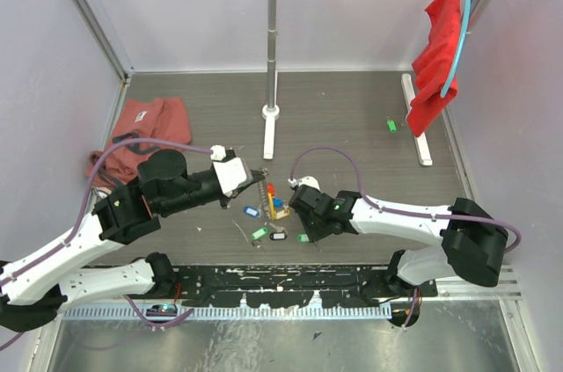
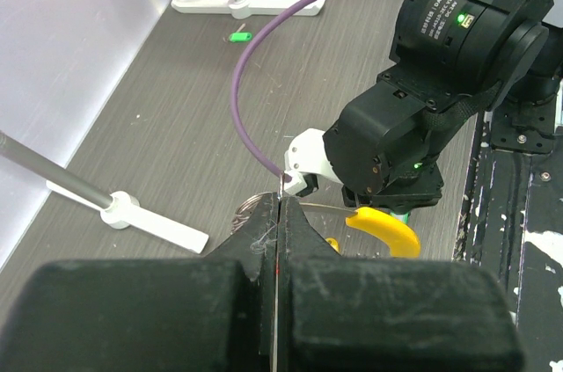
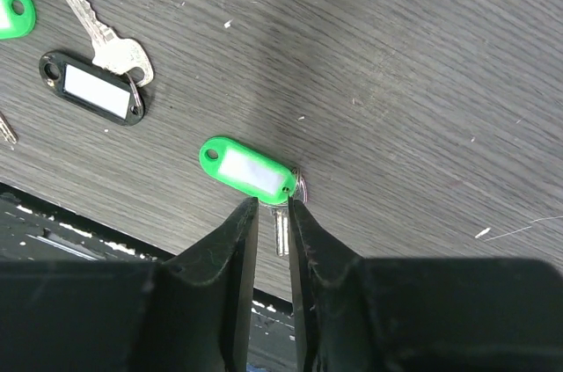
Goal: Put the keys on the keyring
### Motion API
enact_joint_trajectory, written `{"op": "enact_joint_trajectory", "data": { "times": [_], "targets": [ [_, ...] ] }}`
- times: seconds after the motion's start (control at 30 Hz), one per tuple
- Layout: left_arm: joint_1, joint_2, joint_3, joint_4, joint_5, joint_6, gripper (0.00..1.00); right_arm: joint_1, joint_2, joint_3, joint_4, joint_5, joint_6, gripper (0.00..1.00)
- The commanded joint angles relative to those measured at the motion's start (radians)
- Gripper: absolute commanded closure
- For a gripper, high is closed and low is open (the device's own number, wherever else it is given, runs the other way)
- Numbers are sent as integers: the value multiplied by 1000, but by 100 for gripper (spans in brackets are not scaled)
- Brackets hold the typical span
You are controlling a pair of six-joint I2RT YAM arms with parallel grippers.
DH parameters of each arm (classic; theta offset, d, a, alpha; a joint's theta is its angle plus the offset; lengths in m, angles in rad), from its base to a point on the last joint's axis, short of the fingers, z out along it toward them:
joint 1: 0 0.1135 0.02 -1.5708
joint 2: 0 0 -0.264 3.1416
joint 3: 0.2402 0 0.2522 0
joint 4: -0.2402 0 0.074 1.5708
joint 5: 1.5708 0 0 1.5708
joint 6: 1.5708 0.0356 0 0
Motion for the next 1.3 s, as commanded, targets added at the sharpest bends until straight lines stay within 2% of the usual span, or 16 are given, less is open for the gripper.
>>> {"op": "enact_joint_trajectory", "data": {
  "times": [0.0, 0.07, 0.17, 0.33, 0.67, 0.97, 1.2, 1.27],
  "targets": [
    [3, -1, -4, 19, 11, 10, 100, 0, -44, -10, 13, 23, 55, 74],
    [3, -1, -6, 19, 11, 10, 100, 0, -47, -15, 16, 26, 60, 73],
    [3, 0, -4, 19, 10, 10, 100, 0, -37, -14, 16, 32, 70, 65],
    [4, 1, -5, 17, 11, 10, 100, 0, -28, -23, 9, 60, 126, 64],
    [2, 1, -6, 18, 12, 12, 100, -11, -14, -39, 36, 69, 155, 76],
    [3, 4, -6, 18, 13, 12, 100, -19, -12, -49, 69, 64, 152, 75],
    [3, 3, -7, 18, 12, 13, 100, -20, -9, -55, 85, 67, 154, 90],
    [4, 5, -7, 18, 12, 13, 100, -20, -17, -51, 80, 71, 152, 98]
  ]
}}
